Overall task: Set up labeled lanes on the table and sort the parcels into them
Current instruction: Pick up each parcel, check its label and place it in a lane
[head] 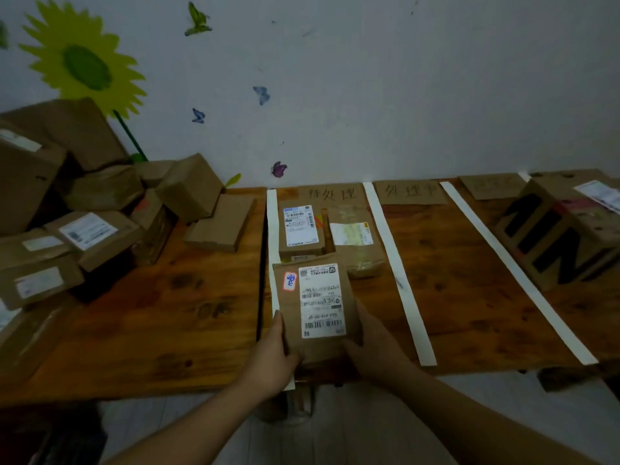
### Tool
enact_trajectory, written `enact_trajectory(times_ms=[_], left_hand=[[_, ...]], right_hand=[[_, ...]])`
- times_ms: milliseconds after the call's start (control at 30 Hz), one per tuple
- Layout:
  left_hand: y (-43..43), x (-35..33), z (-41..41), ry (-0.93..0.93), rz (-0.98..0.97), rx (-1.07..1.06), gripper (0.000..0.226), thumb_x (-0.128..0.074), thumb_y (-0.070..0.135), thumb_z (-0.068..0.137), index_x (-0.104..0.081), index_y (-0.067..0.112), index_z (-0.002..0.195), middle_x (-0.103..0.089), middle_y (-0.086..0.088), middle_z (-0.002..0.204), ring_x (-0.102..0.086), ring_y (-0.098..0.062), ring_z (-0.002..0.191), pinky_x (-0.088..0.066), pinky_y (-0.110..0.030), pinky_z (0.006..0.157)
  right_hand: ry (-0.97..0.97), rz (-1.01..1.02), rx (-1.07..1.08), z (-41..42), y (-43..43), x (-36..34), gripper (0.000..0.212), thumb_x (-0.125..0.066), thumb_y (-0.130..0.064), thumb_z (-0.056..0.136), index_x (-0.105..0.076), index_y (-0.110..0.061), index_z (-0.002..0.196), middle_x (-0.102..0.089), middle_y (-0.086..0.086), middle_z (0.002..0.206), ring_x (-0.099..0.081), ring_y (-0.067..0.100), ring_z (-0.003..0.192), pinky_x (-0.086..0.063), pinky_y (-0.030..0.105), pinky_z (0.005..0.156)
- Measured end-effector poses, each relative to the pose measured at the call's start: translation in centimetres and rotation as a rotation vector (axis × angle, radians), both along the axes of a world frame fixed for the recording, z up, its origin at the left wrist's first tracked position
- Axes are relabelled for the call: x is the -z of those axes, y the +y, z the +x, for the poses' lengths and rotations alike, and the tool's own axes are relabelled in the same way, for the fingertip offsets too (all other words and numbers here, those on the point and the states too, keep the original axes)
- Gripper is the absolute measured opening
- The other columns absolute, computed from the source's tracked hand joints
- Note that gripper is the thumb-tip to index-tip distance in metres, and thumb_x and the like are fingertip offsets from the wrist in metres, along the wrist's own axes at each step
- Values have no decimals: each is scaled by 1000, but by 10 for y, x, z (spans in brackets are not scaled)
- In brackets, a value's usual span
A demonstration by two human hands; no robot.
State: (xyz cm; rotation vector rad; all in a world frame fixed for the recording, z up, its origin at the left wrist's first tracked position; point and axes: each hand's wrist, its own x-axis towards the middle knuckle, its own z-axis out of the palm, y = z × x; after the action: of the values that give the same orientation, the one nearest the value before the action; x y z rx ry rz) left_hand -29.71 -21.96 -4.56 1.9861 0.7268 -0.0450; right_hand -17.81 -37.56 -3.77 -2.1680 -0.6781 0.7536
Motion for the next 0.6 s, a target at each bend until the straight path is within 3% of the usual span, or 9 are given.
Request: enact_trajectory(times_ms=[67,200,367,500,600], left_hand=[[1,1,-3,6,-3,12,80,-63,4,85,-19,32,145,-51,8,135,-48,-2,118,-42,0,74],[3,0,-3,21,-7,-3,77,-61,5,85,-21,32,145,-52,10,131,-49,-6,120,-40,-3,81],[6,1,1,81,-23,44,71,-60,8,88,-23,31,144,-51,12,130,-45,2,111,-41,-1,75],[8,0,14,82,10,-4,71,-56,5,90,-20,28,146,-48,8,136,-46,-6,121,-40,-5,82],[9,-2,21,109,58,-30,71,-53,7,93,-14,21,150,-38,3,145,-42,-14,130,-40,1,70]], right_hand=[[-8,-40,-21,-2,-1,4,78,-58,-18,91,-10,-33,151,-37,-6,148,-36,16,137,-38,33,106],[-18,-74,-39,0,3,9,80,-56,-23,93,-4,-29,153,-35,-2,150,-37,17,136,-38,33,107],[58,-112,-64,4,2,15,77,-52,-24,96,0,-25,153,-33,-1,152,-35,18,138,-35,35,110],[34,-56,-48,10,10,16,73,-50,-24,97,-4,-30,152,-37,-1,150,-40,18,134,-39,35,107],[10,-62,-64,15,15,16,74,-51,-25,96,-3,-31,152,-39,0,148,-42,18,132,-40,35,105]])
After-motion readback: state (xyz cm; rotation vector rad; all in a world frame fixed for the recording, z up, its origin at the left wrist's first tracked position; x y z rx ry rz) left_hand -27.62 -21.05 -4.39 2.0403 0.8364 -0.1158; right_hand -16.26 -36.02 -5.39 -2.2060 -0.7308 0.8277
